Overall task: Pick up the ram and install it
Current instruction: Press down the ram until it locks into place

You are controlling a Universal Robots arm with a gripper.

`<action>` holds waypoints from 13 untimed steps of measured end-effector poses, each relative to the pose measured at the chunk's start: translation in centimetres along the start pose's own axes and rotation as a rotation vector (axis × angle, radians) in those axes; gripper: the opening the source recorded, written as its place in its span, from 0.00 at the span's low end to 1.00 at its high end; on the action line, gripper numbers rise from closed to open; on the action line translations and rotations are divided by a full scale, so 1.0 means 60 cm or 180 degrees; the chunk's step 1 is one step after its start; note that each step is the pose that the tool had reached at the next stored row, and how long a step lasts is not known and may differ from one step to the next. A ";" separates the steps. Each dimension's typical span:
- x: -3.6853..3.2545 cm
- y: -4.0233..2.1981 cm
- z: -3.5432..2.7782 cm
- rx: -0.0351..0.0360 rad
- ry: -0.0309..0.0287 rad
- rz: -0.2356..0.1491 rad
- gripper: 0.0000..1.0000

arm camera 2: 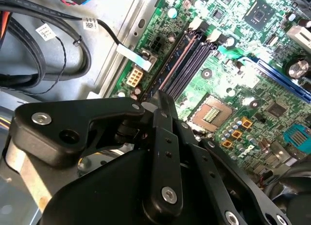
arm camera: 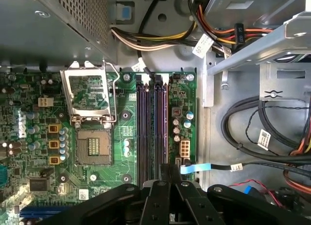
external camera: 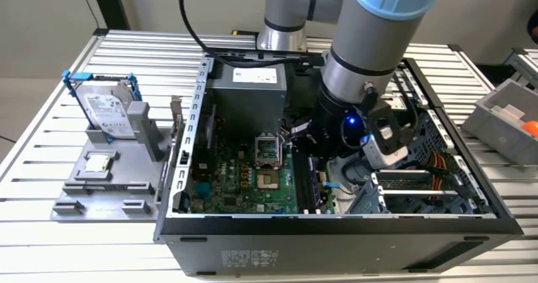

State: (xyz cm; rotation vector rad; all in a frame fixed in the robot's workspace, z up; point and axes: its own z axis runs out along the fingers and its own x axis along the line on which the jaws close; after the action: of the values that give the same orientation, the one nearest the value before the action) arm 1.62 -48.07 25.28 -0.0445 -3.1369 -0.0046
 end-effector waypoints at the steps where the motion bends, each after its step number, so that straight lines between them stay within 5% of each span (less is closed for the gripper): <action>1: 0.000 -0.001 -0.001 0.0000 0.0000 0.0000 0.00; 8: 0.000 -0.001 -0.001 0.0000 0.0000 -0.0012 0.00; 13: 0.000 -0.001 -0.001 0.0001 0.0000 -0.0187 0.00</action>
State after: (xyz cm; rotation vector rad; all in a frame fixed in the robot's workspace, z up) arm 1.61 -48.10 25.32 0.0476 -3.1368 -0.0046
